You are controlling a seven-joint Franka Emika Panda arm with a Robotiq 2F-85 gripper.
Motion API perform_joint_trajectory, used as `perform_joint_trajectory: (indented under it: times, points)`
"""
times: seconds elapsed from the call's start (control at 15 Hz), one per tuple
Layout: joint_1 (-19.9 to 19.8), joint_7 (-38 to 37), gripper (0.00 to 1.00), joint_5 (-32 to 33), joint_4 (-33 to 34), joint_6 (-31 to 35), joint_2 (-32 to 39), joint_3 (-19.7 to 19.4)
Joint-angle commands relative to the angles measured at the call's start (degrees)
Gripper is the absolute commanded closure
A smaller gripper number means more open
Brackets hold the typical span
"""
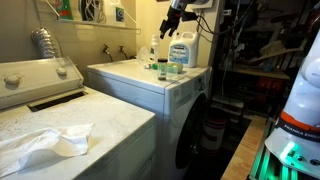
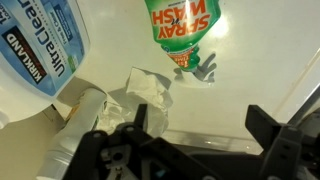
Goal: Sit up the green bottle
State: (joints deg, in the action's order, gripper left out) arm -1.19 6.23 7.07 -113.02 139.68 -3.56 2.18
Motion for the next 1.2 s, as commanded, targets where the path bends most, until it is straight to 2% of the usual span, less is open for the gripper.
perform_joint_trajectory:
  times: [0.0,0.13,0.27,0.47,0.67,0.8,1.13]
  points:
    - [0.64,-0.03,0.00,0.05,0.26,-0.13,0.02,-0.61]
    - [0.23,-2.02,0.00,1.54,1.70,-0.97,1.30,-0.74]
    - [0.11,1.36,0.00,-2.39,4.82,-2.09,4.60,-1.53]
    - [-0.16,9.43,0.00,-10.36,9.46,-4.81,9.29,-2.02]
    - [-1.59,18.58,0.00,-18.94,14.69,-10.54,14.32,-1.08]
    - [-2.49,22.60,0.00,-21.08,18.12,-15.36,17.45,-0.61]
    - [-2.75,21.44,0.00,-17.34,23.37,-18.22,24.23,-0.88]
